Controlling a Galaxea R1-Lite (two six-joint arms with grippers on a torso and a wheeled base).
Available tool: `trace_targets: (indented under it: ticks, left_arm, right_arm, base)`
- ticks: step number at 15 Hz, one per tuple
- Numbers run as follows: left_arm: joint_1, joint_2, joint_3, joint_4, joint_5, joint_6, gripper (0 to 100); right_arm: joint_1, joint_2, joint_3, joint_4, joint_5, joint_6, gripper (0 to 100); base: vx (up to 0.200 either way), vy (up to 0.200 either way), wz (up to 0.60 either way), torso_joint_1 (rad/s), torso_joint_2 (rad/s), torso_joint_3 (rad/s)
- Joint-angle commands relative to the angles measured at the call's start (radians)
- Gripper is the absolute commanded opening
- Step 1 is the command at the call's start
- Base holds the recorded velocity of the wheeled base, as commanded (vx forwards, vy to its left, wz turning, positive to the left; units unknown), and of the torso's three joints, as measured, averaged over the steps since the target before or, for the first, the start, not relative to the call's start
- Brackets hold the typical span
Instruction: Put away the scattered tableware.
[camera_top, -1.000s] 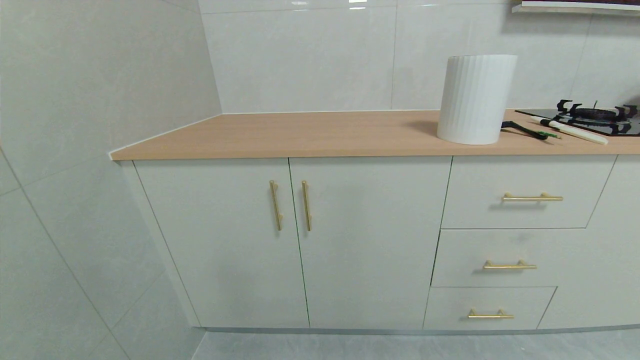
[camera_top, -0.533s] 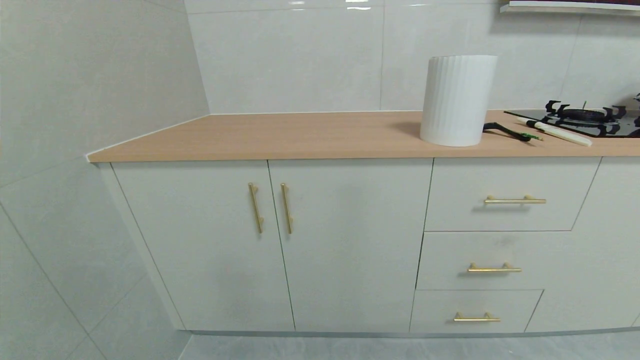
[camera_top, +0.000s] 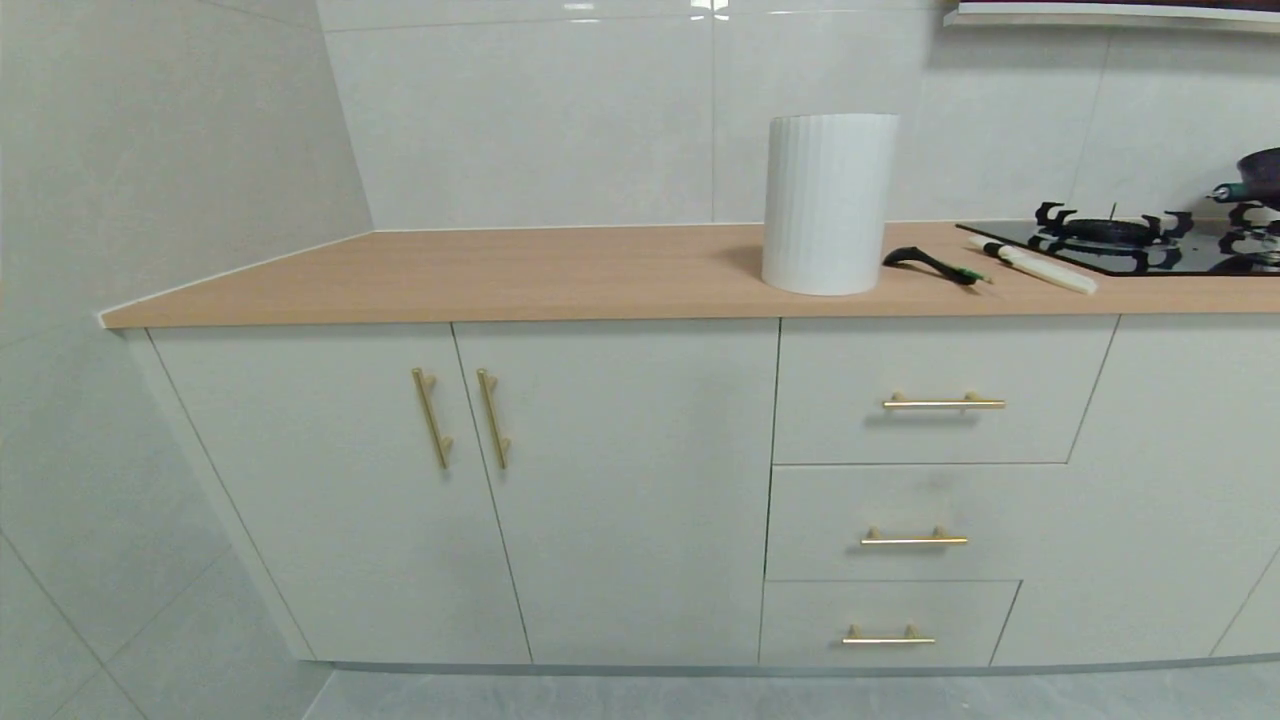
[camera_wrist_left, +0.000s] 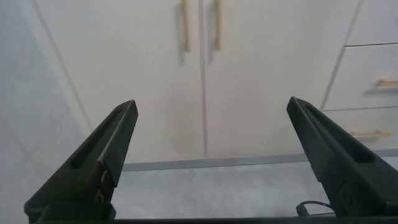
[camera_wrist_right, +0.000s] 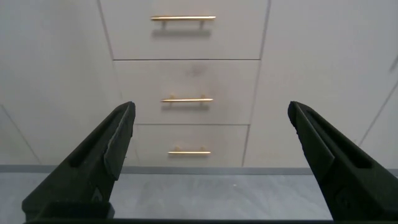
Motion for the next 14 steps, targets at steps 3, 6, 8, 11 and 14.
trace_targets:
  ticks: [3, 6, 8, 11, 14]
  left_arm:
    - [0.000, 0.000, 0.000, 0.001, 0.000, -0.004, 100]
    - [0.000, 0.000, 0.000, 0.001, 0.000, -0.004, 100]
    - [0.000, 0.000, 0.000, 0.001, 0.000, -0.004, 100]
    - [0.000, 0.000, 0.000, 0.001, 0.000, -0.004, 100]
    - [0.000, 0.000, 0.000, 0.001, 0.000, -0.004, 100]
  right_arm:
    - [0.000, 0.001, 0.001, 0.000, 0.000, -0.001, 100]
    - [0.000, 0.001, 0.000, 0.000, 0.000, -0.001, 100]
    - [0.000, 0.001, 0.000, 0.000, 0.000, 0.001, 100]
    - [0.000, 0.001, 0.001, 0.000, 0.000, 0.001, 100]
    - [0.000, 0.001, 0.001, 0.000, 0.001, 0.002, 100]
  base:
    - [0.000, -0.067, 0.00, 0.001, 0.00, -0.001]
    - [0.000, 0.000, 0.00, 0.000, 0.00, 0.000]
    - [0.000, 0.000, 0.00, 0.000, 0.00, 0.000]
    - [0.133, 0.000, 0.00, -0.002, 0.00, 0.005]
    - [0.133, 0.000, 0.00, 0.002, -0.01, 0.003]
